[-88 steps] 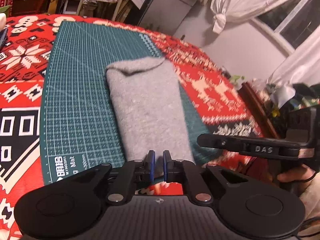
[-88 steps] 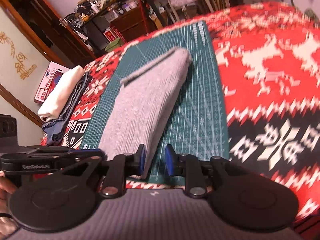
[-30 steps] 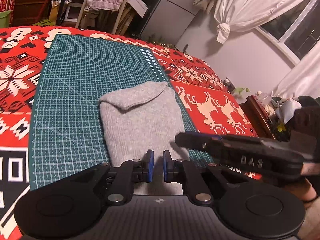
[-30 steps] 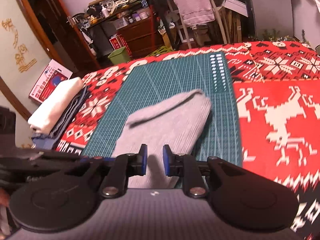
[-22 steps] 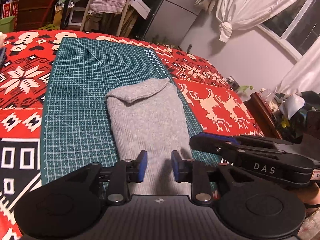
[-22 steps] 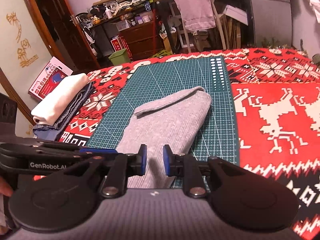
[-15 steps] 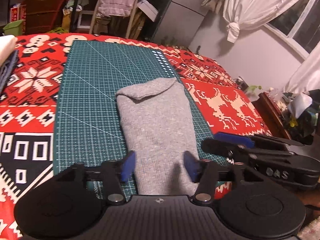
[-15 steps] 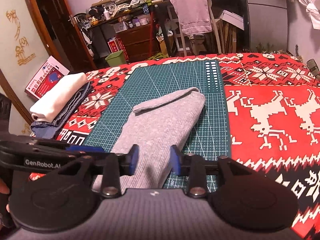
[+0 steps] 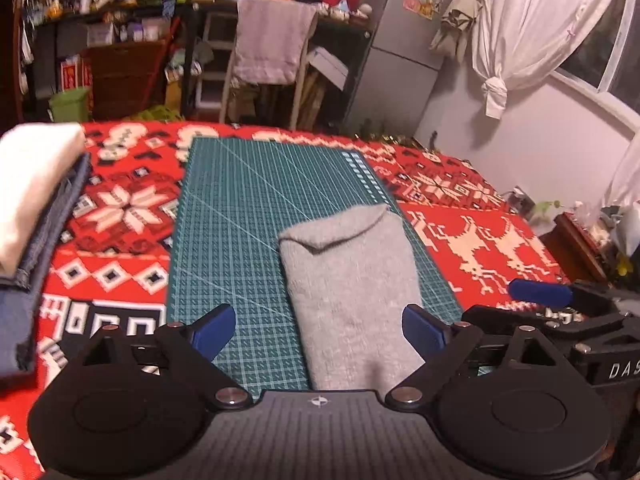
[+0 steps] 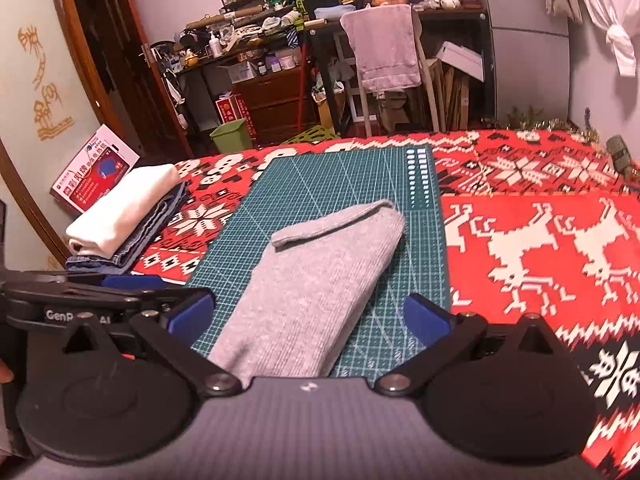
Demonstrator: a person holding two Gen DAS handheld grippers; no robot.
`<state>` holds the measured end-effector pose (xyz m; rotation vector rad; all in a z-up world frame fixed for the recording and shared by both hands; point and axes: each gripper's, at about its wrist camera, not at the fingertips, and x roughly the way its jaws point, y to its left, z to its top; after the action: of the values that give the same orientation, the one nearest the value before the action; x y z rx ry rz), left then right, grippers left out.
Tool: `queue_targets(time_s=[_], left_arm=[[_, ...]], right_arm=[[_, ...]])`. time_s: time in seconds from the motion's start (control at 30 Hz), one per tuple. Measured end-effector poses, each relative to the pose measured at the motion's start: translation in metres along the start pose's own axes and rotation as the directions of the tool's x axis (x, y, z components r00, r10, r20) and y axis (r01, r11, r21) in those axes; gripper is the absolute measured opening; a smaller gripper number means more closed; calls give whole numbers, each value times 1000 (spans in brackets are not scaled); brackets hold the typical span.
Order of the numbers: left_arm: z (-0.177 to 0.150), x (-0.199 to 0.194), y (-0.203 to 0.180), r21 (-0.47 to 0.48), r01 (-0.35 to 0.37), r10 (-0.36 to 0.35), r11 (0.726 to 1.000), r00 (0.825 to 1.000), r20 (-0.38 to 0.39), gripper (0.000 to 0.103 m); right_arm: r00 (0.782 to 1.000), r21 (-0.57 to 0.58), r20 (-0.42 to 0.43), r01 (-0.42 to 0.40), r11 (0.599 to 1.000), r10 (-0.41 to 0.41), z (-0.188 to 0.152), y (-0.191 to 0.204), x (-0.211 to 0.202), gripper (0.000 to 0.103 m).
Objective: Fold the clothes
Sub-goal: 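Open both tools and lift them back from the folded shirt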
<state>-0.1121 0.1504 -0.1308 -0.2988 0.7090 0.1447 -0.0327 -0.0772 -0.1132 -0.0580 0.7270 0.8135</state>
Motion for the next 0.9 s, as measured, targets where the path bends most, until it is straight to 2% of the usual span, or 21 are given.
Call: queue_targets(time_s=[0.3,0.37,0.47,0.53,0.73,0.83,0.9], left_arm=[[3,-11,-5,38,-68,64,997,993,95,94],[3,-14,-12,78,-117,107,990,988,113,96],[2,-12,-15,74,-106,100,992,992,76,96],[1,-9,-18,76,-124,120,989,991,53,96],[-4,-7,-32,146,-169,164,975,985,46,96],[-1,-5,-33,154,-152,153,976,988,7,96],[-2,-6,-33,160,-139,139,977,990,10,96]], right_arm=[[991,-63,49,125,990,-122,9,6,-7,103],[986,-75,51,162,984,-159,10,8,-7,103],[984,-75,15,176,981,-176,10,9,-5,103],[984,-74,13,176,982,-175,10,9,-7,103],[988,-65,24,152,986,-151,9,5,-11,103],[988,-30,8,152,988,-152,10,-1,-12,103],[981,-42,27,195,980,-194,10,0,-14,103]])
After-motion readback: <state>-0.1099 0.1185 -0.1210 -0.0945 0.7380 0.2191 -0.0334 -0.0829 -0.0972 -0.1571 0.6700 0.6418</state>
